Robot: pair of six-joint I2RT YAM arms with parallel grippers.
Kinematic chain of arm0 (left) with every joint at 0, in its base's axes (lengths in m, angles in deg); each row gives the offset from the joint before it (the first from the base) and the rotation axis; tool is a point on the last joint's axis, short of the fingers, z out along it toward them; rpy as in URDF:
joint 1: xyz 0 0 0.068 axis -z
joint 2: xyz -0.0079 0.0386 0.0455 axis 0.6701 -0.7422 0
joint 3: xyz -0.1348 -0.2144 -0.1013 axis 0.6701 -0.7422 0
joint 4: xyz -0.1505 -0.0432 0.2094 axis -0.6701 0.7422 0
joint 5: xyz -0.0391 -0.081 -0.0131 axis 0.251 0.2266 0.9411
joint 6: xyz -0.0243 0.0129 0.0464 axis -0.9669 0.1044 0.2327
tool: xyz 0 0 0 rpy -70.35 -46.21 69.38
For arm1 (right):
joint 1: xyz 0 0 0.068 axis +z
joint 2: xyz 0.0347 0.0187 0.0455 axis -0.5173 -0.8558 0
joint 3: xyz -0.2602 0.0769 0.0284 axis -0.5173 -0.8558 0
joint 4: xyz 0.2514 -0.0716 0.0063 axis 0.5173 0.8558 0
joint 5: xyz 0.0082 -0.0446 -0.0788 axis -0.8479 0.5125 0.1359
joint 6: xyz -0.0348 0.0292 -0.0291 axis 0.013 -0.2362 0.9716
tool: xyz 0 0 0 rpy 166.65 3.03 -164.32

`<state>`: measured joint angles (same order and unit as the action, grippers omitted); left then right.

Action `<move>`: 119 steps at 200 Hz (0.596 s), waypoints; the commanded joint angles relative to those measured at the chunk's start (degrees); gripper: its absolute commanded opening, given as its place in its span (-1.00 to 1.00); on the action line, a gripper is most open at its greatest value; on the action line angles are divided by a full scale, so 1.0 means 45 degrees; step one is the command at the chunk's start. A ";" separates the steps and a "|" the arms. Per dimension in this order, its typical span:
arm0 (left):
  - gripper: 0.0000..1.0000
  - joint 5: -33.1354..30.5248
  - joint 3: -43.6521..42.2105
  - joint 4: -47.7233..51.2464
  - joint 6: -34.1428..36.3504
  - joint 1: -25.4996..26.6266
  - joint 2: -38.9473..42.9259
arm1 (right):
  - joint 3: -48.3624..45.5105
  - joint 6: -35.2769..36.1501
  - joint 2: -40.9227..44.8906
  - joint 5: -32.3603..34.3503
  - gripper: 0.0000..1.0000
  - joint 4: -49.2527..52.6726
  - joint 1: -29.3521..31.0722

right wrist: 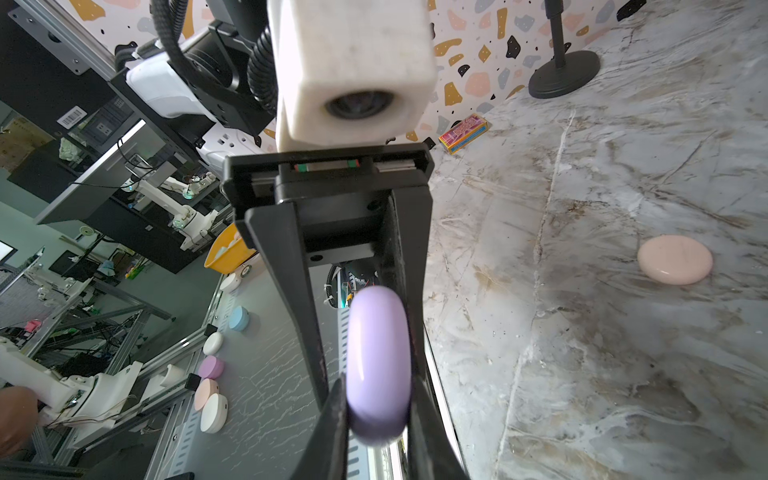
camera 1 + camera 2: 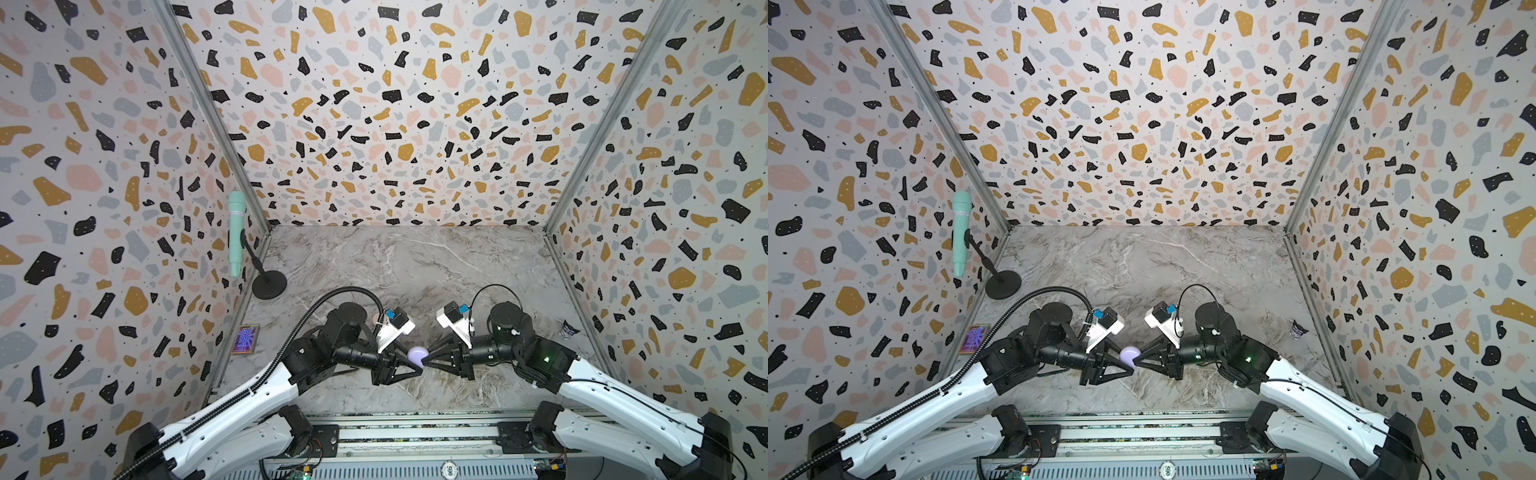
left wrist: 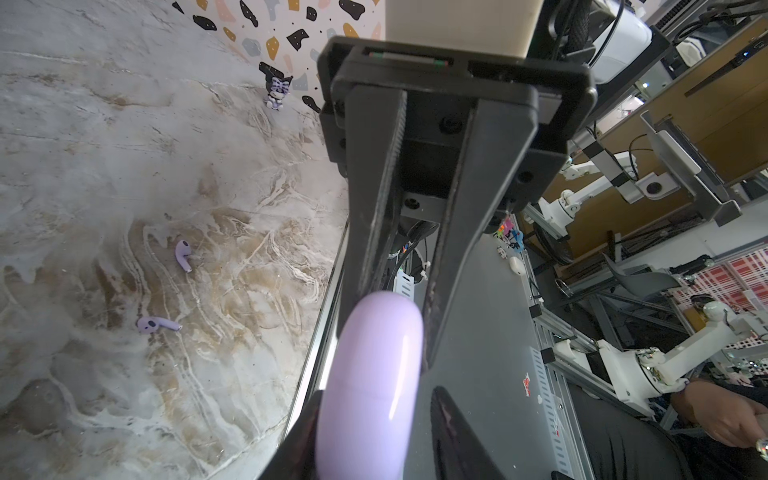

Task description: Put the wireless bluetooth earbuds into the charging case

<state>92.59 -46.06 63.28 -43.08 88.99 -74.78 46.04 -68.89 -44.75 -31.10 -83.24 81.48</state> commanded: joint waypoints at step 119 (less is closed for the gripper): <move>-0.23 0.0366 0.0212 -0.0232 0.0221 -0.0035 -0.0059 | 0.0235 -0.0018 -0.0084 -0.0256 -1.00 -0.0437 0.0145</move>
<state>93.01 -46.06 63.30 -42.91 88.99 -75.83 46.04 -69.09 -45.43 -31.80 -83.96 81.81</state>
